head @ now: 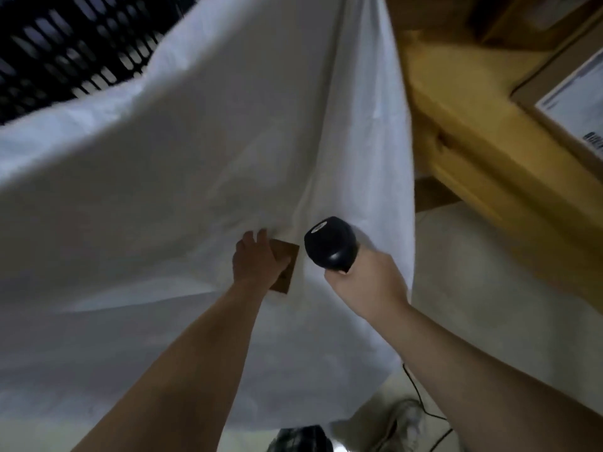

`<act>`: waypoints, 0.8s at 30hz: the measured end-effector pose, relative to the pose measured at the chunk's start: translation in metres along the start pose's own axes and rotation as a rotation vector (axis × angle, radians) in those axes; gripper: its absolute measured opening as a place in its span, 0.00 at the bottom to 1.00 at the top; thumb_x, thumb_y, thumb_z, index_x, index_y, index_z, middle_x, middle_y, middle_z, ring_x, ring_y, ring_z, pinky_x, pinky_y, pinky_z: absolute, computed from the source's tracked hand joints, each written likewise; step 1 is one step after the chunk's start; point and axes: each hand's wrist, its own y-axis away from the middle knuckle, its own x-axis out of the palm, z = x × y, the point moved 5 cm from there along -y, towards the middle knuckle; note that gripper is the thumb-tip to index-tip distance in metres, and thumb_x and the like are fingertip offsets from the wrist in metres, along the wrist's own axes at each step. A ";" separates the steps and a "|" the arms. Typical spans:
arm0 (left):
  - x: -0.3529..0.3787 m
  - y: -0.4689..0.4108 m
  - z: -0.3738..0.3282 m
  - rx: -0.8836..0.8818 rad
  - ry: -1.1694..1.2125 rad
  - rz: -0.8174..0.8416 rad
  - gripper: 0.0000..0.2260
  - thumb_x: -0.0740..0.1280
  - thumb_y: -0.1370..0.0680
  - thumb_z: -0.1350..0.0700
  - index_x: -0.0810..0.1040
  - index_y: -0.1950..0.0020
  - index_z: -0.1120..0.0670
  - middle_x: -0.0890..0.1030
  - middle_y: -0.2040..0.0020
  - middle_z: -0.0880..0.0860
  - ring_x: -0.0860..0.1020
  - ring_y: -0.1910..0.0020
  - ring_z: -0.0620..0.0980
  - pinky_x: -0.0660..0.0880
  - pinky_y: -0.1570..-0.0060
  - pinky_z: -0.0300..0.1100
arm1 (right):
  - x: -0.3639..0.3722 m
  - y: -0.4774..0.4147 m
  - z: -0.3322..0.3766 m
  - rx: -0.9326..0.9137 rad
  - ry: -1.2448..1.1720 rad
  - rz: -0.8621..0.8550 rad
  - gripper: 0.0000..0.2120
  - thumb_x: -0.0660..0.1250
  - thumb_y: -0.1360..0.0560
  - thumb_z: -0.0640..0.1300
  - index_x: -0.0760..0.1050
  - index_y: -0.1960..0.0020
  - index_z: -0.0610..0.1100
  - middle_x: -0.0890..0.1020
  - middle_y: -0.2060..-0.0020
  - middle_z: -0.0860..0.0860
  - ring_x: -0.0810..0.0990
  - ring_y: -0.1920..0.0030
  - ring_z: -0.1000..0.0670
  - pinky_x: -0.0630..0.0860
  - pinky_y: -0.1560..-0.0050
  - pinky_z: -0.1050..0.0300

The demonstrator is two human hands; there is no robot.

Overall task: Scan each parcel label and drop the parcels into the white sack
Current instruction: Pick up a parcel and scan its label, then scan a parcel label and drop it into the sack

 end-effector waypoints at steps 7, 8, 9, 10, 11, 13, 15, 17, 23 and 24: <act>-0.032 0.027 -0.024 0.125 -0.117 -0.052 0.25 0.62 0.21 0.49 0.62 0.26 0.54 0.67 0.31 0.57 0.68 0.36 0.57 0.68 0.41 0.47 | -0.015 0.007 0.004 0.015 0.017 0.000 0.08 0.69 0.28 0.48 0.71 0.53 0.49 0.79 0.64 0.49 0.80 0.59 0.44 0.80 0.57 0.52; -0.040 0.037 -0.029 0.158 -0.142 -0.062 0.25 0.62 0.21 0.50 0.62 0.26 0.54 0.67 0.31 0.57 0.68 0.36 0.57 0.68 0.41 0.47 | -0.021 0.012 0.005 0.010 0.008 -0.009 0.08 0.69 0.28 0.47 0.74 0.51 0.48 0.80 0.63 0.48 0.80 0.58 0.44 0.80 0.56 0.51; -0.049 0.048 -0.036 0.200 -0.171 -0.080 0.24 0.63 0.22 0.51 0.63 0.27 0.55 0.67 0.31 0.57 0.68 0.36 0.57 0.69 0.42 0.47 | -0.028 0.018 0.007 0.010 -0.009 -0.019 0.11 0.69 0.28 0.46 0.75 0.46 0.47 0.81 0.61 0.46 0.80 0.57 0.43 0.80 0.55 0.50; -0.060 0.060 -0.044 0.248 -0.199 -0.106 0.24 0.63 0.22 0.52 0.65 0.27 0.55 0.68 0.31 0.57 0.68 0.36 0.57 0.69 0.41 0.47 | -0.036 0.025 0.010 0.013 -0.039 -0.027 0.14 0.69 0.28 0.46 0.75 0.43 0.46 0.82 0.60 0.45 0.80 0.56 0.43 0.80 0.55 0.50; -0.072 0.072 -0.053 0.294 -0.219 -0.127 0.24 0.64 0.23 0.53 0.66 0.28 0.55 0.68 0.31 0.57 0.69 0.36 0.57 0.70 0.41 0.47 | -0.044 0.031 0.013 0.013 -0.063 -0.035 0.13 0.69 0.28 0.46 0.75 0.44 0.46 0.82 0.60 0.45 0.80 0.57 0.43 0.79 0.56 0.51; -0.096 0.096 -0.071 0.367 -0.231 -0.137 0.22 0.64 0.23 0.53 0.67 0.29 0.55 0.68 0.32 0.56 0.68 0.35 0.57 0.68 0.40 0.47 | -0.061 0.044 0.015 0.043 -0.100 -0.040 0.05 0.69 0.28 0.46 0.73 0.58 0.48 0.77 0.68 0.48 0.77 0.63 0.45 0.72 0.65 0.57; -0.120 0.118 -0.092 0.441 -0.235 -0.141 0.22 0.63 0.22 0.52 0.66 0.29 0.55 0.67 0.31 0.56 0.67 0.34 0.57 0.66 0.37 0.49 | -0.082 0.056 0.017 0.067 -0.170 -0.073 0.13 0.69 0.29 0.45 0.66 0.67 0.50 0.73 0.72 0.50 0.74 0.67 0.46 0.66 0.68 0.58; -0.142 0.140 -0.113 0.503 -0.227 -0.137 0.22 0.62 0.21 0.51 0.65 0.28 0.54 0.65 0.29 0.55 0.65 0.32 0.57 0.65 0.35 0.49 | -0.107 0.070 0.019 0.080 -0.216 -0.119 0.10 0.70 0.29 0.46 0.69 0.65 0.48 0.78 0.69 0.47 0.78 0.63 0.44 0.70 0.65 0.57; -0.204 0.197 -0.189 0.721 -0.183 -0.237 0.25 0.62 0.20 0.49 0.61 0.25 0.53 0.64 0.27 0.54 0.64 0.30 0.56 0.65 0.33 0.48 | -0.199 0.116 0.019 0.028 -0.268 -0.334 0.14 0.72 0.28 0.44 0.71 0.69 0.47 0.76 0.72 0.51 0.78 0.65 0.49 0.68 0.66 0.59; -0.212 0.205 -0.205 0.759 -0.170 -0.256 0.25 0.62 0.20 0.49 0.62 0.25 0.53 0.65 0.28 0.55 0.64 0.30 0.56 0.65 0.33 0.48 | -0.215 0.124 0.016 0.028 -0.260 -0.367 0.16 0.72 0.28 0.44 0.69 0.70 0.48 0.74 0.74 0.52 0.76 0.67 0.50 0.66 0.68 0.59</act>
